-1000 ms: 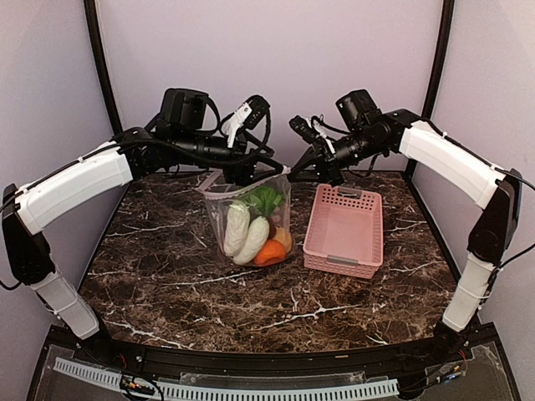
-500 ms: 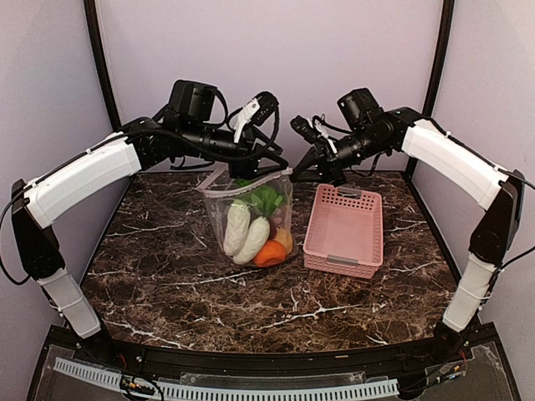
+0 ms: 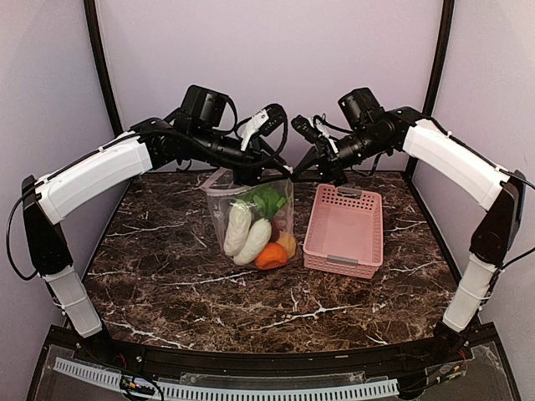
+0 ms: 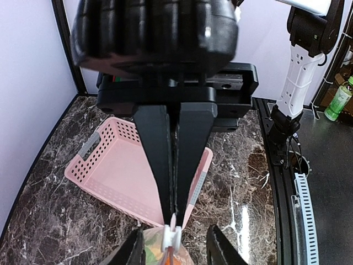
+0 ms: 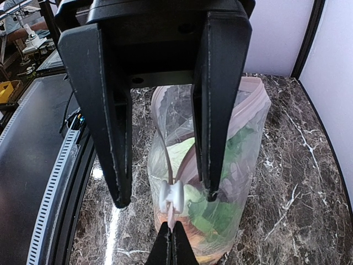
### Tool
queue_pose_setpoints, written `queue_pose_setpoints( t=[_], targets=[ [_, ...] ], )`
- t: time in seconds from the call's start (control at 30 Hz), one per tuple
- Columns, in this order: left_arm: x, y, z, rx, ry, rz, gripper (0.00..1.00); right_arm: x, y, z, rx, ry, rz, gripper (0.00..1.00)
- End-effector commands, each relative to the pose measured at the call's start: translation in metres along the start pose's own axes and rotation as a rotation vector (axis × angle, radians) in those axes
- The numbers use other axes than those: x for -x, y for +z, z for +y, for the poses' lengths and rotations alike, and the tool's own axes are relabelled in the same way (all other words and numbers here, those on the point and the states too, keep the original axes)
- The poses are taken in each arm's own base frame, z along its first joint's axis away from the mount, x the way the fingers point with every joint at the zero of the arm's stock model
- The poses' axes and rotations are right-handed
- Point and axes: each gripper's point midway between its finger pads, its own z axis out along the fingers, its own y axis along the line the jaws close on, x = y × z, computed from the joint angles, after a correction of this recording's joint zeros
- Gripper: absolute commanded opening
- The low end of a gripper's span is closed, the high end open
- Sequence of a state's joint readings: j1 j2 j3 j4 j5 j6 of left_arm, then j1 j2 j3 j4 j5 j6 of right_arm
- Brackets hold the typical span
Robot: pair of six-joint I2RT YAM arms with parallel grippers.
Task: Place the food in the zip-top bag and seal the zipper
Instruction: Pass from the right arm to the left, then hold the zipper from the zipper food storage bag.
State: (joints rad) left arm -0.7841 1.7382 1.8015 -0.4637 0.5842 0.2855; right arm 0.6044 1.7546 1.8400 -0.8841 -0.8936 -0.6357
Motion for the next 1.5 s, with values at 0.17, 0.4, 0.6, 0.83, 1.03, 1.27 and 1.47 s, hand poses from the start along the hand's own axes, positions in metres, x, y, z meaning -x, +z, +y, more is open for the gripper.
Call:
queue_pose_setpoints(
  t=[0.17, 0.4, 0.6, 0.83, 1.03, 1.27, 1.47],
  targets=[
    [0.002, -0.002, -0.003, -0.003, 0.018, 0.02, 0.24, 0.021, -0.012, 0.018, 0.008, -0.064, -0.042, 0.0],
    [0.0, 0.0, 0.0, 0.006, 0.014, 0.032, 0.1, 0.02, -0.011, 0.018, 0.011, -0.062, -0.041, 0.0],
    [0.001, 0.001, 0.0, 0.0, 0.006, 0.029, 0.03, 0.016, -0.007, 0.017, 0.016, -0.055, -0.038, 0.02],
    [0.003, 0.001, -0.002, -0.012, 0.0, 0.019, 0.01, 0.016, -0.002, 0.014, 0.02, -0.042, -0.04, 0.18],
    [0.003, -0.001, -0.003, -0.011, -0.006, 0.023, 0.01, 0.017, -0.001, 0.015, 0.032, -0.04, -0.047, 0.08],
    [0.005, -0.001, -0.003, -0.01, -0.008, 0.017, 0.14, 0.015, 0.0, 0.016, 0.03, -0.044, -0.041, 0.0],
    [0.003, 0.003, -0.002, -0.019, -0.018, 0.018, 0.22, 0.017, -0.001, 0.018, 0.03, -0.054, -0.044, 0.0]
  ],
)
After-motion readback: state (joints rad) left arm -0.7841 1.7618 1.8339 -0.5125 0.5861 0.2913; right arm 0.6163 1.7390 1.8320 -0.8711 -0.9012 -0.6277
